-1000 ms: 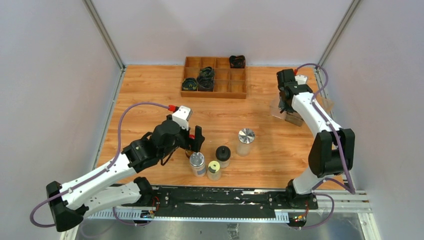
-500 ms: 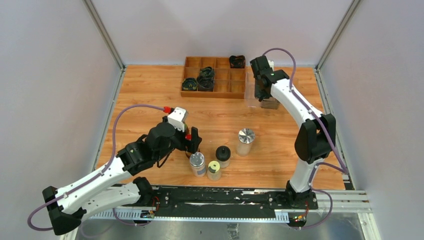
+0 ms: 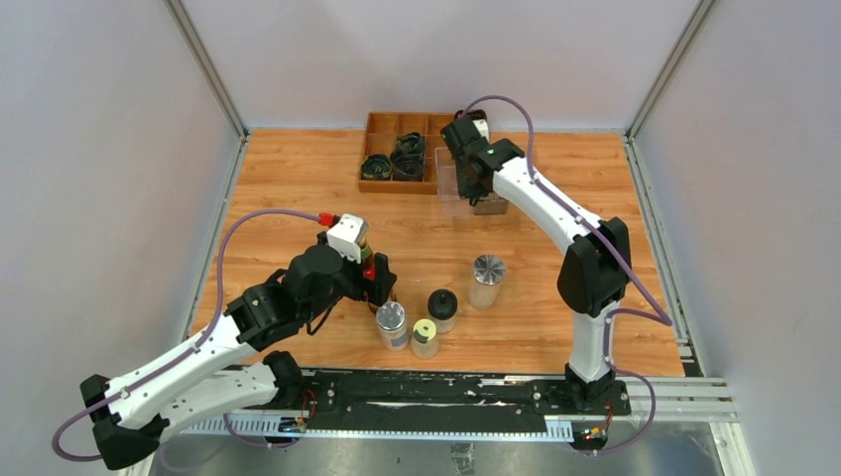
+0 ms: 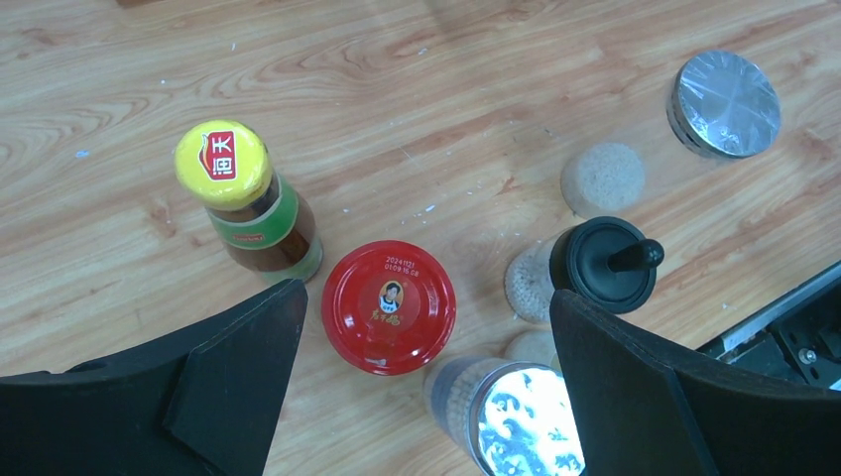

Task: Organize the condiment bottles
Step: Place the storage box at the center of the board.

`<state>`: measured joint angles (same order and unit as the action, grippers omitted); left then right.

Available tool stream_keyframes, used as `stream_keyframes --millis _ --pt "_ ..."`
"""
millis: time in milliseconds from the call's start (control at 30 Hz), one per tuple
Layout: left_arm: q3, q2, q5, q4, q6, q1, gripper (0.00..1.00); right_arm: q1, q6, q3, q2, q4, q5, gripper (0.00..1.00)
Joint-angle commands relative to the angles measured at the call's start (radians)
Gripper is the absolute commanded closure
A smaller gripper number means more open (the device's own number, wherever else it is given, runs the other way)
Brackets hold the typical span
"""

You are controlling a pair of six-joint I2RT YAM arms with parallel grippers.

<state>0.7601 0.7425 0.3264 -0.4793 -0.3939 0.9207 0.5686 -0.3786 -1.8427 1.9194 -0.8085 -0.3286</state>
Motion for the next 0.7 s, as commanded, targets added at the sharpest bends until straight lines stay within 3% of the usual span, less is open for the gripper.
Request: stream_keyframes --millis 0,333,667 --pt "-0.002 -0.020 0.022 -0.025 -0.006 0.008 0.00 0.072 -0.073 -0.046 0.026 -0.030 -0.094 1.00" --pt "-0.007 -0.062 0.030 -0.052 -0.003 0.008 0.00 0.167 -0.230 -0.088 0.085 -0.066 -0.218 1.00" --pt "-0.034 -0.112 0.040 -0.078 -0.002 0.007 0.00 0.212 -0.308 -0.068 0.141 -0.053 -0.183 1.00"
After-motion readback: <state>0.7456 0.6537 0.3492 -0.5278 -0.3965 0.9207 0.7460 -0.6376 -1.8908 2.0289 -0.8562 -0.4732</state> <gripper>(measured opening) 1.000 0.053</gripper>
